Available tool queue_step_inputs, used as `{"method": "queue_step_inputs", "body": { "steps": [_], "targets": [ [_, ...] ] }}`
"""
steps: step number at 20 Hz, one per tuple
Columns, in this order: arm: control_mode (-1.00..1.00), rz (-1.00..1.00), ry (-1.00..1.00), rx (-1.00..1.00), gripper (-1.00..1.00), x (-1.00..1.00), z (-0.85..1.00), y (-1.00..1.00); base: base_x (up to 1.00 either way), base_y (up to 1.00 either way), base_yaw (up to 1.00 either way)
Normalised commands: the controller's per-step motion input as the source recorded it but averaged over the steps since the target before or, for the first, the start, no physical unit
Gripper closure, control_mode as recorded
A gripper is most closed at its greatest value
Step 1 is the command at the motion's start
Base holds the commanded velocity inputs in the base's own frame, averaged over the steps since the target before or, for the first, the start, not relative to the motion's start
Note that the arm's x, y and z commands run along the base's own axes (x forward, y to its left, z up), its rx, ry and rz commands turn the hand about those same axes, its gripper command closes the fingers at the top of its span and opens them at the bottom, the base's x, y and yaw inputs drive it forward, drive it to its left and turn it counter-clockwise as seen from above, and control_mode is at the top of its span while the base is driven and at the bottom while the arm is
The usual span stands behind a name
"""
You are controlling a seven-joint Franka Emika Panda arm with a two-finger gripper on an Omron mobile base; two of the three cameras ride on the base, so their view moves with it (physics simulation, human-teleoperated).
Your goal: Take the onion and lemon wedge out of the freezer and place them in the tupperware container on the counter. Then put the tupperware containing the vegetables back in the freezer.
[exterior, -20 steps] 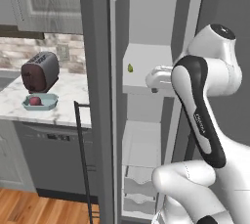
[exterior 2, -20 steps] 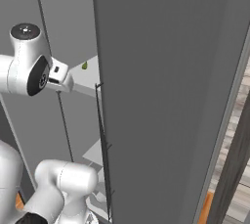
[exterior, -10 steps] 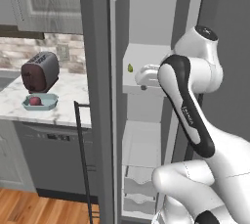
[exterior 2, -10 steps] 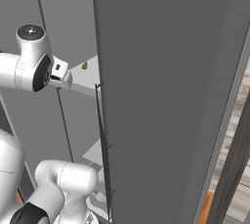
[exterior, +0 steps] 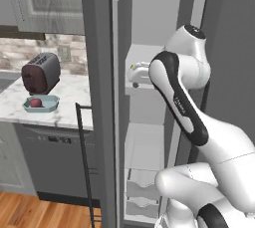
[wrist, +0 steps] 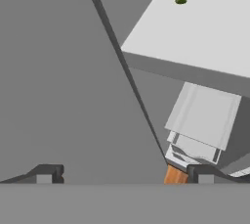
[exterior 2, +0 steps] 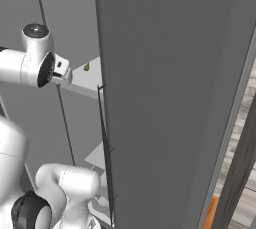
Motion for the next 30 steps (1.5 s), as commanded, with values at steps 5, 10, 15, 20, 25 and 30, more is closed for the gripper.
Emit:
{"method": "queue_step_inputs", "body": {
  "steps": [5,10,15,20,25,30],
  "targets": [
    [-1.0,0.0,0.0,0.0,-1.0,0.24,-0.08,0.29,0.0,0.0,0.0],
    [-1.0,0.0,0.0,0.0,-1.0,0.33,-0.07,0.11,0.0,0.0,0.0],
    [-1.0,0.0,0.0,0.01,-1.0,0.46,-0.09,0.16,0.0,0.0,0.0],
    [-1.0,0.0,0.0,0.01,-1.0,0.46,-0.09,0.22,0.0,0.0,0.0],
    [-1.0,0.0,-0.02,0.0,-1.0,0.07,0.0,-0.01,0.0,0.0,0.0],
    [-1.0,0.0,-0.02,0.0,-1.0,0.0,0.01,-0.13,0.0,0.0,0.0]
  ]
}}
